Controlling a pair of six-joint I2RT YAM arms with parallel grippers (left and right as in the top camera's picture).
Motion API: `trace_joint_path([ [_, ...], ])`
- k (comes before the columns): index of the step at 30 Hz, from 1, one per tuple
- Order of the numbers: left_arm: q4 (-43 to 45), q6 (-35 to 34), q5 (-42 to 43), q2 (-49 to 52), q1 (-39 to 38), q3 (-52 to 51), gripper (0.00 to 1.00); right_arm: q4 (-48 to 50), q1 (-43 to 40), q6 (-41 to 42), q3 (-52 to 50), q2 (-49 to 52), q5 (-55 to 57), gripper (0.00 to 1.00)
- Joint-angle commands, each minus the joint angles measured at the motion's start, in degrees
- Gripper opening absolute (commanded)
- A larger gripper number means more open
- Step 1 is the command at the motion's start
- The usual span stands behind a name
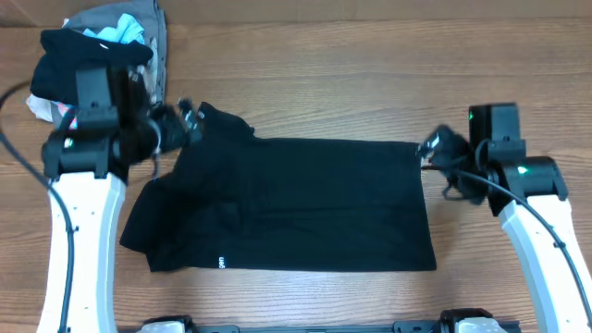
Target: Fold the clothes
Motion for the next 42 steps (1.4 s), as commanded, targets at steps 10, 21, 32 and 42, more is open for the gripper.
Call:
trace_joint_path([
  [10,-3.96,11.08,-7.52,35.47,-1.20,24.04,1.00,7.67,-1.95,-10.93,1.07,6.78,5.42,1.00],
  [21,-2.71,17.03,-8.79,44.83,1.46,29.66,0.99,8.22,-6.54,-14.78,1.03,18.91,-2.36,1.00],
  [32,-2.36,20.46,-7.26,50.16,1.46,29.66,0.99,9.84,-6.54,-15.80,1.03,20.02,-5.79,1.00],
  [42,-1.01,21.55,-7.39,52.06,1.33,29.66,0.97,10.27,-6.54,-15.80,1.03,20.02,-5.79,1.00],
])
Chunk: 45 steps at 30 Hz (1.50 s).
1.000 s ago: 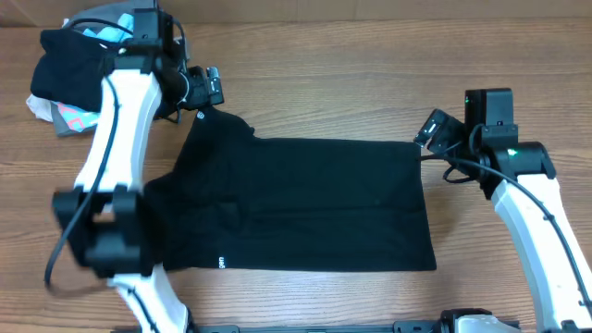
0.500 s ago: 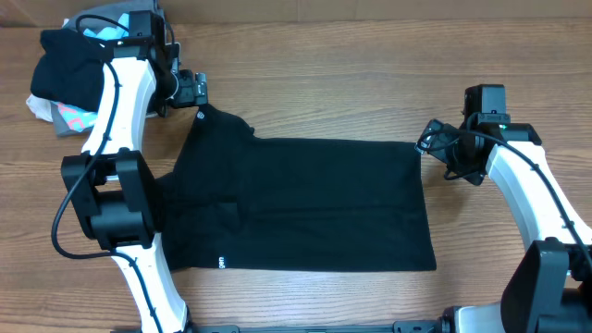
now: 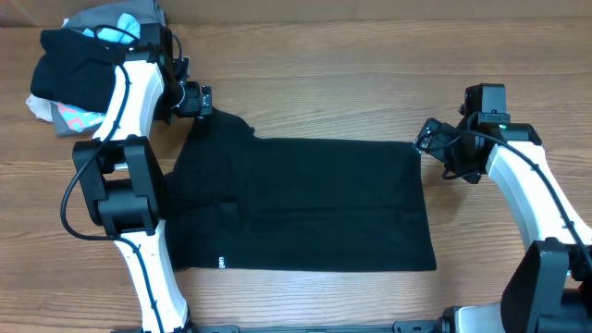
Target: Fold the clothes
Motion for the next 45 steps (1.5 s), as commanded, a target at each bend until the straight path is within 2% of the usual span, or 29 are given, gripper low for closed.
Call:
trace_joint_path([
  [1,0.76,1.55,0.59,0.85,-0.35,0.94,0.96,0.68,-0.07,-0.55,0.81,0.24,-0.57,1.00],
  [10,3.67,1.33,-1.77,2.23,-3.58,0.94,0.96,1.05,-0.07,-0.55,0.79,0.24,-0.55,1.00],
  [33,2.47,1.27,-4.09,6.19,-3.13,0.94,0.91,3.23,-0.07,-0.57,0.79,0.24,-0.48,1.00],
  [36,2.32,1.29,-4.11,6.19,-3.13,0.94,0.83,3.45,-0.07,-0.57,0.81,0.24,-0.35,1.00],
  [43,2.32,1.22,-4.42,6.19,-3.13,0.94,0.38,5.66,-0.07,-0.57,0.79,0.31,1.84,0.96],
  [45,2.32,1.05,-4.42,6.19,-3.13,0.94,0.33,6.62,-0.09,-0.90,0.79,0.66,2.95,0.93],
])
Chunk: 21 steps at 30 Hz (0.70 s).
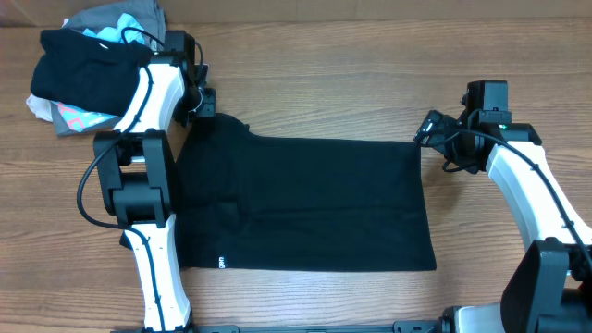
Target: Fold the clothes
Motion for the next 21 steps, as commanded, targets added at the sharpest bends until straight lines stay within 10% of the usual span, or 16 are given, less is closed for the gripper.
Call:
trace_joint_path([
  [1,-0.11,0.44,-1.44,1.60,0.20,0.63,0.30,1.57,-0.09,-1.44,0.79,0.98,1.90,0.93],
  [21,0.44,-0.85,-1.31,1.60,0.20,0.63,0.39,9.14,0.94,-9.44,0.81,15.02,-7.04,0.77],
])
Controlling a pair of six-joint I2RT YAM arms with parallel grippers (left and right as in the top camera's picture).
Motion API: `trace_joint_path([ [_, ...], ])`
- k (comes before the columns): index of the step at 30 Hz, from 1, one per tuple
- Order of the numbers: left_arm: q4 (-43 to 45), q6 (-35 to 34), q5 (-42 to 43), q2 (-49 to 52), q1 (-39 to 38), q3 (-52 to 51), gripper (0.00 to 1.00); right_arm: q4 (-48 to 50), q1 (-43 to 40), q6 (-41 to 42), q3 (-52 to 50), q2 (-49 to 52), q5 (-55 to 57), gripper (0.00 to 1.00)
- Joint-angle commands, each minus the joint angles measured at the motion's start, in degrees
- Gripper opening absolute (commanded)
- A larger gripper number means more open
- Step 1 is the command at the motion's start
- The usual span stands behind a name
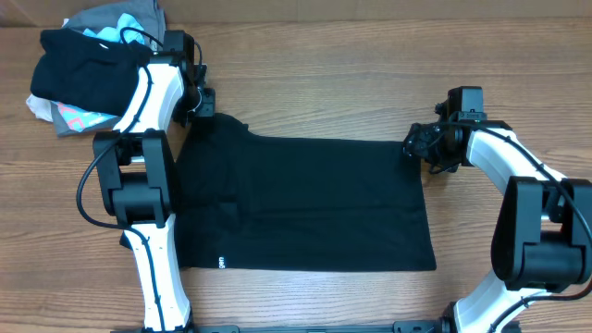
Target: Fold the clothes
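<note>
A black garment (305, 203) lies spread flat on the wooden table, with a small white label (220, 262) near its front left edge. My left gripper (205, 107) sits at the garment's far left corner. The cloth rises in a small peak into the gripper, which looks shut on it. My right gripper (410, 148) is down at the garment's far right corner, its dark fingers over the cloth edge. Whether it is open or shut does not show from above.
A pile of other clothes (83, 65), black, grey, light blue and patterned, lies at the far left corner of the table (305, 74), just behind my left arm. Both white arms reach in from the front edge along the garment's sides.
My right gripper has moved left and nearer, from just off the far right corner to on top of that corner. The left gripper and the garment have not moved.
The garment's left side first lay bunched and slanted, with my left gripper at its far left corner. Then that gripper stood farther back and the left side lay stretched straighter. The right gripper stayed beside the far right corner, and now rests on it.
</note>
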Motion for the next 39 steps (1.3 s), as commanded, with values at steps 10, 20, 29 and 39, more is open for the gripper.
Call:
trace_joint_path([
  [10,0.52,-0.42,-0.96,1.60,0.22,0.59,0.35,1.77,2.05,2.01,0.81,-0.11,-0.92,0.65],
  [20,0.68,-1.31,-0.98,1.60,0.22,0.59,0.23,2.08,2.10,2.89,0.81,-0.11,-0.90,0.36],
  [29,-4.85,-4.04,-0.94,1.46,0.22,6.03,0.04,0.07,1.49,4.57,2.93,-0.15,-0.28,0.04],
  [39,-26.60,-10.54,2.64,1.31,0.22,22.47,0.04,-12.59,1.44,6.82,13.25,-0.31,-0.31,0.04],
])
